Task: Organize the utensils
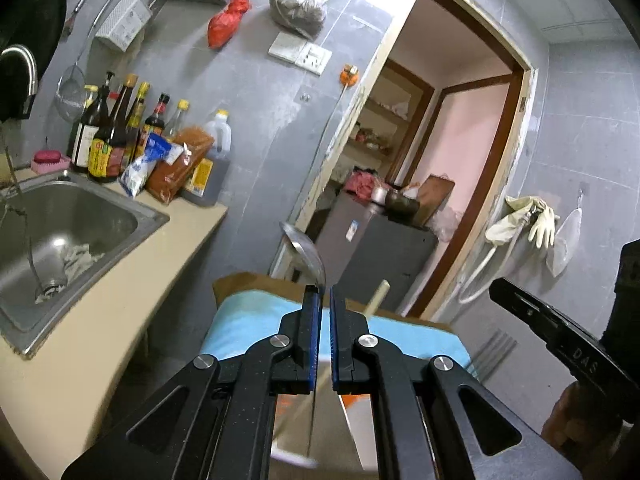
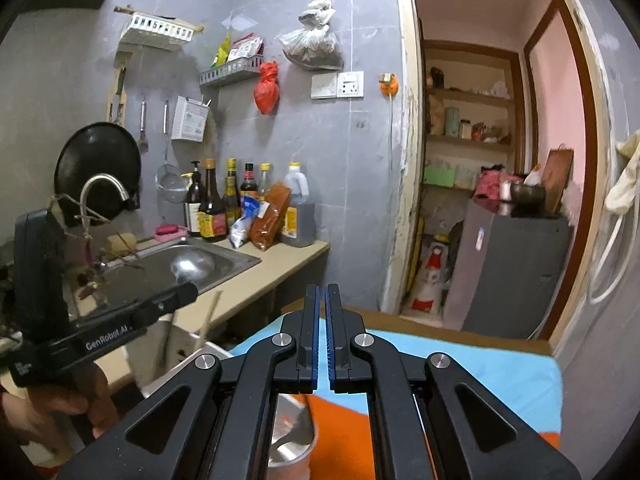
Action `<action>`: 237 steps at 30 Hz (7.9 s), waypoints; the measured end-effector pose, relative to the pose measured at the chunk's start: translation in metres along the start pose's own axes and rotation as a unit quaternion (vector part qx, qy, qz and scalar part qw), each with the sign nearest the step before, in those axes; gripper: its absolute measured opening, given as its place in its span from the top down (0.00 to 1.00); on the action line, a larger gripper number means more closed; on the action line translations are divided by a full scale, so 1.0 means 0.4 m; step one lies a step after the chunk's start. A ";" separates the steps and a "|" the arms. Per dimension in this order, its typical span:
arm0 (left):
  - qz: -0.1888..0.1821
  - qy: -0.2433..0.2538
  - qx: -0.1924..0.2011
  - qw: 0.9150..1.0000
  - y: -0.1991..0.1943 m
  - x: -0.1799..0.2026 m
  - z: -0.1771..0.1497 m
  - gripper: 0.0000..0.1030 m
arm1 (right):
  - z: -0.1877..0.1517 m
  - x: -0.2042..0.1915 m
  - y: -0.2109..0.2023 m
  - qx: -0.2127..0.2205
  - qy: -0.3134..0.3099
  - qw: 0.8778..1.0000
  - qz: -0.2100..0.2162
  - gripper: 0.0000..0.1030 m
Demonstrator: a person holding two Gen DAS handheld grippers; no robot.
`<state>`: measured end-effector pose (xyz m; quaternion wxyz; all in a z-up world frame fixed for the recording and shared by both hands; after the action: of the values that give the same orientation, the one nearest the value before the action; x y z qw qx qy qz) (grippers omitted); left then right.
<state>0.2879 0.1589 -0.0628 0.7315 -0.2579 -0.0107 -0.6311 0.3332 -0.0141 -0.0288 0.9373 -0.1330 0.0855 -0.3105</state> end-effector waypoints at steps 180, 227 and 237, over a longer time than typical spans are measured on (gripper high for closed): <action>-0.007 0.000 0.082 0.997 -0.081 -0.021 0.059 0.97 | -0.042 -0.033 -0.042 0.216 0.079 0.972 0.048 0.94; 0.015 0.170 -0.076 0.982 0.009 0.611 -0.312 0.03 | -0.230 0.478 -0.481 0.013 0.146 0.983 -0.107 0.00; 0.043 0.172 -0.170 0.969 0.162 0.597 -0.409 0.04 | -0.371 0.549 -0.378 -0.073 0.180 0.978 -0.072 0.13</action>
<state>0.3457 -0.1195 -0.1468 0.6939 -0.2661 0.2342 -0.6267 0.3866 -0.2927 -0.1412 0.8695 -0.1485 0.2652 -0.3894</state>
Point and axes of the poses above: each gripper's, at about its wrist camera, not at the fingertips, and y roughly the way its jaws point, x to its right, z to its top, the point moved 6 cm from there along y, roughly the way its jaws point, and after that the axes turned 15 degrees about z, right-handed, at the moved point
